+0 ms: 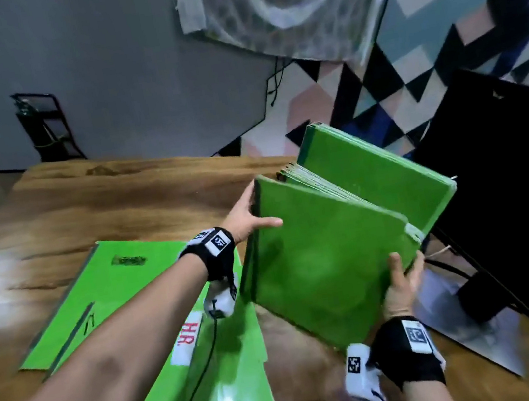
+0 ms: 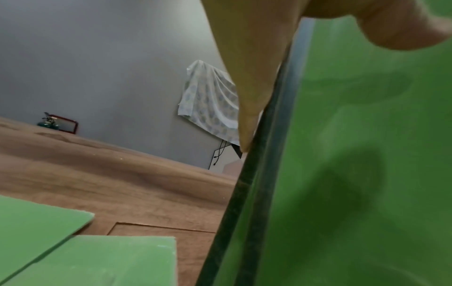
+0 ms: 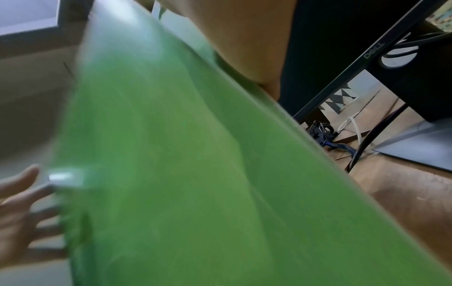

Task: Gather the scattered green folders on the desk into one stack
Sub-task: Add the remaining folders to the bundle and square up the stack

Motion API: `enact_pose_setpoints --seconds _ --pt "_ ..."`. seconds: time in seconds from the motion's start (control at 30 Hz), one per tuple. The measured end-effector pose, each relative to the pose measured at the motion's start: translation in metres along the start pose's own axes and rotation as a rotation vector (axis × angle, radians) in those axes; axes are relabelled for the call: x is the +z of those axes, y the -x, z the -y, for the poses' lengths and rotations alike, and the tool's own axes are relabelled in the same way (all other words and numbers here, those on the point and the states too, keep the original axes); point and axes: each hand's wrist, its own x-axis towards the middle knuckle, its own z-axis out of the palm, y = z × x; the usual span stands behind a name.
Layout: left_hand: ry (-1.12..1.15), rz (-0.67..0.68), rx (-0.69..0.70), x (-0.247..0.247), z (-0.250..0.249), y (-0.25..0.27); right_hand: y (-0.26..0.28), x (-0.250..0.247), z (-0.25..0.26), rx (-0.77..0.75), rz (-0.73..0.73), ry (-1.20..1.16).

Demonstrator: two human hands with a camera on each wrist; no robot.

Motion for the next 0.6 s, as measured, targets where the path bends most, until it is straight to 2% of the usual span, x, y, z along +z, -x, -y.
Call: enact_pose_setpoints --seconds 0.1,0.23,0.3,0.4,0.6 --pt "-0.114 0.059 0.019 0.011 -0.006 -0.021 0.004 -0.004 0.000 0.021 0.042 0.059" --pt "-0.144 -0.030 -0.045 0.013 -0.006 -0.036 -0.012 -0.010 -0.013 -0.003 0.095 0.051" --pt "-0.088 -0.001 -0.079 0.009 -0.007 -0.034 -0.020 -0.012 -0.021 -0.029 0.132 0.055" --pt "-0.075 0.006 -0.105 0.007 -0.002 -0.024 -0.026 -0.011 -0.018 0.029 0.238 0.021" --pt "-0.200 0.019 -0.078 0.004 0.012 -0.012 -0.010 -0.002 -0.002 0.014 0.247 -0.021"
